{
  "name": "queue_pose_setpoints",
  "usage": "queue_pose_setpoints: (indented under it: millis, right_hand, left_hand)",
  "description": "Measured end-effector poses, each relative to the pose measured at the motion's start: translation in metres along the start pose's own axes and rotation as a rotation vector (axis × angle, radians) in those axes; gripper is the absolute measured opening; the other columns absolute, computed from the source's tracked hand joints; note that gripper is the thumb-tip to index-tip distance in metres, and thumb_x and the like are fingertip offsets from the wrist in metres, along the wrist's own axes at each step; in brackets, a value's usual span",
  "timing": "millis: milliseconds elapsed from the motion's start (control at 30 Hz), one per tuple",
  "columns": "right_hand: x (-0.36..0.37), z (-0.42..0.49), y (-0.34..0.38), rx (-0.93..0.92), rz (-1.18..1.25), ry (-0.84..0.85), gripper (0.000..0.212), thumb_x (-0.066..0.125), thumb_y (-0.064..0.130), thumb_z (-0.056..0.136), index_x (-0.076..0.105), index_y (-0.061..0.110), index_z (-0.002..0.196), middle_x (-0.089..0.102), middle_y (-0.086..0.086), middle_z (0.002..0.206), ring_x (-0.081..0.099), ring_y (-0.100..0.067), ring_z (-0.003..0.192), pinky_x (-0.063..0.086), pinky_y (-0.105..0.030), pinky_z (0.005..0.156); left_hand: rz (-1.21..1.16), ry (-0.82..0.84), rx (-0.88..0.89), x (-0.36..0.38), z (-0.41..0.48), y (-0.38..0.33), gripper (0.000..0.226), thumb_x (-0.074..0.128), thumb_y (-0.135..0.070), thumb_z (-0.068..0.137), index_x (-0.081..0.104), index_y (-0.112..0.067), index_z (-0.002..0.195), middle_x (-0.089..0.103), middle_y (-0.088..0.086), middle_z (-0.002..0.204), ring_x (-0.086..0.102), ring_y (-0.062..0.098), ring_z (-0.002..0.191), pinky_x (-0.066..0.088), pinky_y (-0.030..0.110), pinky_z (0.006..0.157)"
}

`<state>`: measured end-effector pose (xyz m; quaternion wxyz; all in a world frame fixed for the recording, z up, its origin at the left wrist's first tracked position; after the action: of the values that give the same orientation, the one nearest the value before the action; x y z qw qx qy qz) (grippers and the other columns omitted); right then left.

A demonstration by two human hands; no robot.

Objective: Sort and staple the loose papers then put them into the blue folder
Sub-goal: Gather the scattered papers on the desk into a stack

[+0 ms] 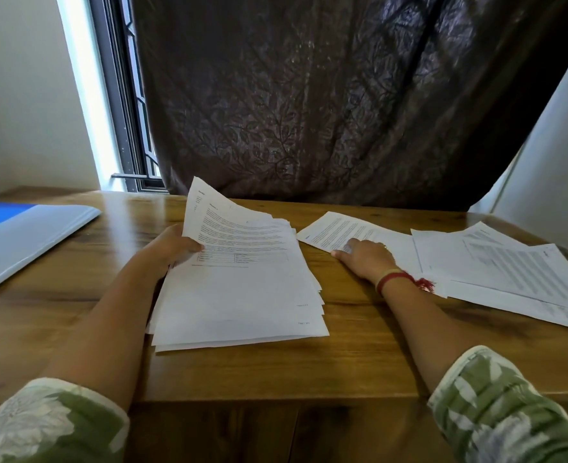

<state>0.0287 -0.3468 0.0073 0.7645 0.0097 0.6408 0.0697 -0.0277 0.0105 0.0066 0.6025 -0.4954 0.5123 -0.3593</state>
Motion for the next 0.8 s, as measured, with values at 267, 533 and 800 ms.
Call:
queue_pose_setpoints:
  millis: [267, 533, 800]
  right_hand:
    - [-0.014, -0.008, 0.05, -0.248, -0.097, -0.317, 0.032, 0.043, 0.033, 0.101, 0.059, 0.016, 0.124, 0.068, -0.005, 0.115, 0.066, -0.02, 0.096, 0.051, -0.028, 0.085]
    - [-0.048, -0.007, 0.147, -0.171, 0.566, -0.177, 0.024, 0.058, 0.018, 0.088, 0.053, 0.01, 0.066, 0.055, -0.004, 0.064, 0.058, -0.022, 0.061, 0.048, -0.029, 0.053]
    - [-0.014, -0.012, 0.191, -0.09, 1.309, 0.219, 0.034, 0.056, 0.043, 0.095, 0.058, 0.01, 0.1, 0.068, -0.009, 0.09, 0.065, -0.017, 0.073, 0.056, -0.031, 0.072]
  left_hand:
    - [-0.033, -0.027, -0.037, 0.002, -0.005, -0.002, 0.045, 0.055, 0.014, 0.086, 0.051, 0.007, 0.131, 0.058, 0.017, 0.128, 0.053, 0.038, 0.12, 0.039, 0.051, 0.109]
    - [-0.063, -0.023, -0.033, 0.005, -0.005, 0.002, 0.047, 0.057, 0.008, 0.084, 0.052, 0.004, 0.131, 0.06, 0.019, 0.13, 0.058, 0.038, 0.116, 0.043, 0.052, 0.105]
    - [-0.056, -0.049, 0.005, 0.015, -0.012, -0.01, 0.028, 0.045, 0.007, 0.092, 0.059, -0.005, 0.114, 0.064, 0.017, 0.111, 0.063, 0.025, 0.078, 0.049, 0.029, 0.065]
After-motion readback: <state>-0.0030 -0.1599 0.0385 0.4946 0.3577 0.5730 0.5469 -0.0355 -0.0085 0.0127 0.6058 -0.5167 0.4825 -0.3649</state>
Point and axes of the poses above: each hand's wrist, its own z-axis towards the middle knuckle, its own x-axis out of the palm, y = z × x, the point moved 3 cm from there along z, towards the middle knuckle
